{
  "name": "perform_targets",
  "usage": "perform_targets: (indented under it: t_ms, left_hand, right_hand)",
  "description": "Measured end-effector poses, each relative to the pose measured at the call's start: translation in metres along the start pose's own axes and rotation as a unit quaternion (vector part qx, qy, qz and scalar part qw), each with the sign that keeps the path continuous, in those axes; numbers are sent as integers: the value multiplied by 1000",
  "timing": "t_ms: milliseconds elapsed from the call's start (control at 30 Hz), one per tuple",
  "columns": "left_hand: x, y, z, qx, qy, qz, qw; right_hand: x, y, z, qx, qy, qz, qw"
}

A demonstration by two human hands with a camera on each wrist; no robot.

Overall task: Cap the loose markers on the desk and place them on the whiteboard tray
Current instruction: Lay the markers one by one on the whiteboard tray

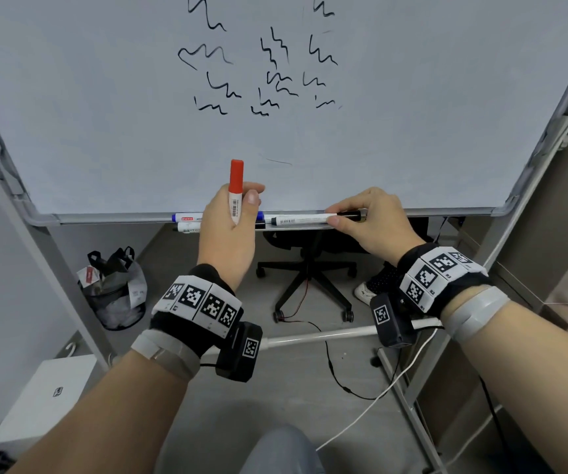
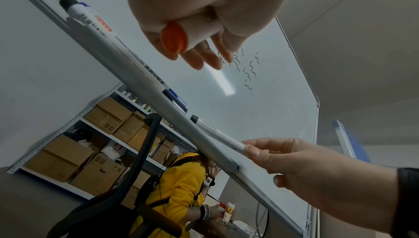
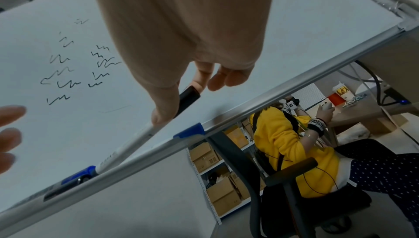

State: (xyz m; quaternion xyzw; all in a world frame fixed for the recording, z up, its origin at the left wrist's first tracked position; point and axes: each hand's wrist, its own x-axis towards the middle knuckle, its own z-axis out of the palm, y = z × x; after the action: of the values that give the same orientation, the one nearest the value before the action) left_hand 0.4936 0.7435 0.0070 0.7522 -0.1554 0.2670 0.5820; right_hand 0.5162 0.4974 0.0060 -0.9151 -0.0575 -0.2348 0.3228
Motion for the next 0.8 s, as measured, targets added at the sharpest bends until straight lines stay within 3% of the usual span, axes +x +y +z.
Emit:
perform_targets:
  t_ms: [667, 800]
  left_hand:
    - [1, -10, 7, -92, -43, -87, 991]
    - [1, -4, 7, -140, -57, -108, 983]
  right_hand:
    - [2, -1, 10, 7, -13, 13, 1000]
    - [2, -5, 5, 35, 64, -12, 997]
